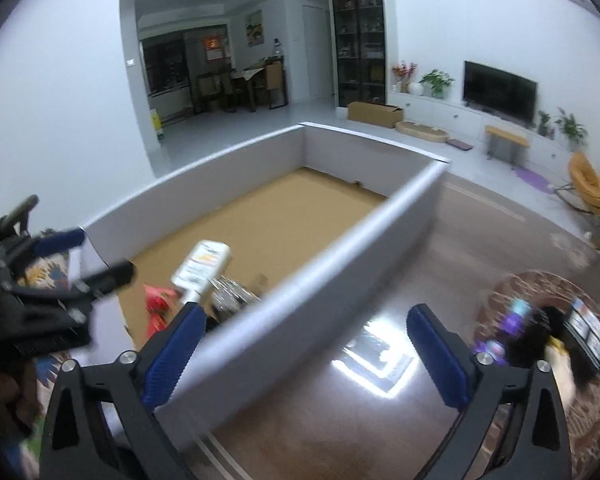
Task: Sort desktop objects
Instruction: 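Carry the bottle and bow into the bin and open both grippers, then return both grippers to the table toward the toy wand and eyeglasses, then grasp the eyeglasses with the right gripper while the left grasps the purple toy wand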
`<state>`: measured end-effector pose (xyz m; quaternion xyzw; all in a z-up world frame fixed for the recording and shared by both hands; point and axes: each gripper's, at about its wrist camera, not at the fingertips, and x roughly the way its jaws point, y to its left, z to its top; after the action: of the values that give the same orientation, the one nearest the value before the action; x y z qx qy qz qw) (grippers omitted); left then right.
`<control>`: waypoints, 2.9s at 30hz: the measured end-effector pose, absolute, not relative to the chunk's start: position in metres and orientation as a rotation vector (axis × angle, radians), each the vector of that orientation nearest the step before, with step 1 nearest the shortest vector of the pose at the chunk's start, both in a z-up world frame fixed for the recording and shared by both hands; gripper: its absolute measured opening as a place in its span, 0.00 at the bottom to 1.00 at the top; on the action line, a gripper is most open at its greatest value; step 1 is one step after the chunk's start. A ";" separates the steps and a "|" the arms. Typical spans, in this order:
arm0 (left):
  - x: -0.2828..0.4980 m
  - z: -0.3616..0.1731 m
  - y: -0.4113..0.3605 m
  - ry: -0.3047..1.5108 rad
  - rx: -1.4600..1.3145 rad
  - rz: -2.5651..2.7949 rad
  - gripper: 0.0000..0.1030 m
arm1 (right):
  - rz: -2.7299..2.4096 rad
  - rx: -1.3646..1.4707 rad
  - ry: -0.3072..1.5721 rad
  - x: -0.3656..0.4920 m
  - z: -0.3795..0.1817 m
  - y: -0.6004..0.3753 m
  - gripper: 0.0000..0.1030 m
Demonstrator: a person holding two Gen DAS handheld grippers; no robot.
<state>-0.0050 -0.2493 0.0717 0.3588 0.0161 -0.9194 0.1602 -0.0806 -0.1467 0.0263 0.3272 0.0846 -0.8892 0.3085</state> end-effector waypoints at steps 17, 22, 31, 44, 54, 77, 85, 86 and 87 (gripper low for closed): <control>-0.009 0.001 -0.038 -0.057 1.443 -2.936 0.99 | -2.638 1.311 0.125 -0.061 -0.071 0.138 0.99; -0.024 -0.042 -0.011 -0.129 1.560 -2.862 1.00 | -2.660 1.348 0.034 -0.061 -0.072 0.163 1.00; -0.064 -0.040 -0.018 -0.161 1.569 -2.907 1.00 | -2.665 1.370 0.132 -0.058 -0.070 0.147 1.00; -0.085 -0.042 -0.029 -0.145 1.530 -2.935 1.00 | -2.664 1.370 0.132 -0.059 -0.071 0.147 1.00; -0.090 -0.042 -0.027 -0.180 1.556 -2.944 1.00 | -2.597 1.395 0.165 -0.072 -0.071 0.136 1.00; -0.088 -0.042 -0.042 -0.153 1.543 -2.920 1.00 | -2.482 1.226 0.189 -0.085 -0.056 0.090 0.20; -0.143 -0.043 -0.019 -0.142 1.535 -2.915 1.00 | -2.548 1.219 0.140 -0.048 -0.058 0.130 0.20; -0.151 -0.043 -0.016 -0.147 1.536 -2.918 1.00 | -2.552 1.220 0.150 -0.051 -0.058 0.130 0.20; -0.159 -0.043 -0.013 -0.154 1.539 -2.924 1.00 | -2.558 1.221 0.172 -0.050 -0.058 0.128 0.20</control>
<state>-0.1586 -0.0130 -0.0432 0.4637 -0.0462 -0.8809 -0.0832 -0.0504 0.1281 -0.0580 0.4250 0.0600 -0.8906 0.1503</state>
